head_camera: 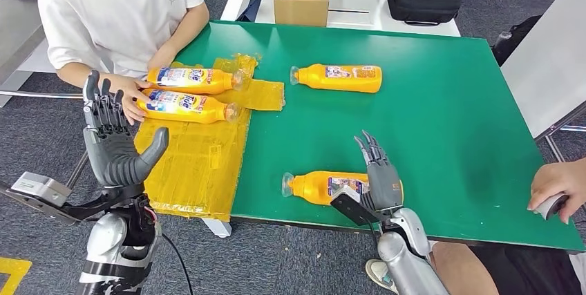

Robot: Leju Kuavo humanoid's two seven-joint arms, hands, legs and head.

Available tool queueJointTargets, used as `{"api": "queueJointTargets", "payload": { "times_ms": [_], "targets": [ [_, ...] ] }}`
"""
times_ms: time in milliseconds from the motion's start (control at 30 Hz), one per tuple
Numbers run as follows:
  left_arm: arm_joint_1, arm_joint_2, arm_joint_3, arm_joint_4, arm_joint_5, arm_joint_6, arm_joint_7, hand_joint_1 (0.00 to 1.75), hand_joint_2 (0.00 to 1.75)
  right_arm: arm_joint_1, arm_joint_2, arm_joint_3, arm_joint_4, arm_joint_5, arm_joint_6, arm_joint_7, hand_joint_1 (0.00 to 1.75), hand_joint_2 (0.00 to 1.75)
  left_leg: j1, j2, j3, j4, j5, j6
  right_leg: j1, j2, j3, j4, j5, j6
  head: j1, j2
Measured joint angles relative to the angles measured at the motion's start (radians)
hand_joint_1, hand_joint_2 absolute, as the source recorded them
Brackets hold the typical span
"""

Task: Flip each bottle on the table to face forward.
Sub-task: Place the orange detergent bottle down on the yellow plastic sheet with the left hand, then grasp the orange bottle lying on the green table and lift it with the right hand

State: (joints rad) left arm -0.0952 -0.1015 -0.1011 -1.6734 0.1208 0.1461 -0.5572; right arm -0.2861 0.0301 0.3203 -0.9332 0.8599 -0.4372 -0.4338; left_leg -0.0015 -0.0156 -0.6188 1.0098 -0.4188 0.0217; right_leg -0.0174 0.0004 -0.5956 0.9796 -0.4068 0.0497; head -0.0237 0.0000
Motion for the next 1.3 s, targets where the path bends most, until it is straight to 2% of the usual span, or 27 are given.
{"api": "queueJointTargets", "payload": {
  "times_ms": [100, 267, 600, 767, 1033, 1133, 1300],
  "targets": [
    [0.005, -0.003, 0.001, -0.003, -0.002, 0.004, 0.000, 0.00, 1.75, -0.001, -0.003, 0.004, 0.024, 0.014, 0.030, 0.024, 0.00, 1.75, 0.000, 0.000, 0.000, 0.000, 0.000, 0.000, 0.000, 0.000, 0.000, 0.000, 0.000, 0.000, 0.000, 0.000],
    [0.006, -0.006, 0.001, -0.003, -0.018, 0.003, -0.005, 0.00, 1.75, -0.001, -0.007, 0.010, 0.040, -0.011, 0.081, 0.019, 0.00, 1.75, 0.000, 0.000, 0.000, 0.000, 0.000, 0.000, 0.000, 0.000, 0.000, 0.000, 0.000, 0.000, 0.000, 0.000],
    [0.003, -0.009, 0.001, -0.003, -0.038, 0.003, -0.016, 0.00, 1.75, 0.000, -0.008, 0.016, 0.044, -0.047, 0.103, -0.022, 0.00, 1.75, 0.000, 0.000, 0.000, 0.000, 0.000, 0.000, 0.000, 0.000, 0.000, 0.000, 0.000, 0.000, 0.000, 0.000],
    [-0.010, -0.009, -0.004, -0.003, -0.049, 0.004, -0.024, 0.00, 1.75, 0.000, -0.010, 0.036, 0.044, -0.063, 0.152, -0.060, 0.00, 1.75, 0.000, 0.000, 0.000, 0.000, 0.000, 0.000, 0.000, 0.000, 0.000, 0.000, 0.000, 0.000, 0.000, 0.000],
    [0.009, -0.009, -0.004, -0.026, -0.070, 0.005, 0.003, 0.00, 1.75, -0.029, -0.023, 0.101, 0.044, 0.096, 0.173, 0.187, 0.00, 1.75, 0.000, 0.000, 0.001, 0.000, 0.000, 0.000, 0.000, 0.000, 0.001, 0.000, 0.000, 0.000, 0.000, 0.000],
    [0.025, -0.009, 0.003, -0.034, -0.065, -0.004, 0.021, 0.00, 1.75, -0.033, -0.030, 0.123, 0.042, 0.134, 0.176, 0.226, 0.00, 1.75, 0.000, 0.000, 0.002, 0.000, 0.000, 0.000, 0.000, 0.000, 0.001, 0.000, 0.000, 0.000, 0.000, 0.000],
    [0.037, -0.009, 0.012, -0.036, -0.057, -0.011, 0.029, 0.00, 1.75, -0.033, -0.038, 0.144, 0.037, 0.146, 0.180, 0.238, 0.00, 1.75, 0.000, 0.000, 0.002, 0.000, 0.000, 0.000, 0.000, 0.000, 0.002, 0.000, 0.000, 0.000, 0.000, 0.000]
  ]
}}
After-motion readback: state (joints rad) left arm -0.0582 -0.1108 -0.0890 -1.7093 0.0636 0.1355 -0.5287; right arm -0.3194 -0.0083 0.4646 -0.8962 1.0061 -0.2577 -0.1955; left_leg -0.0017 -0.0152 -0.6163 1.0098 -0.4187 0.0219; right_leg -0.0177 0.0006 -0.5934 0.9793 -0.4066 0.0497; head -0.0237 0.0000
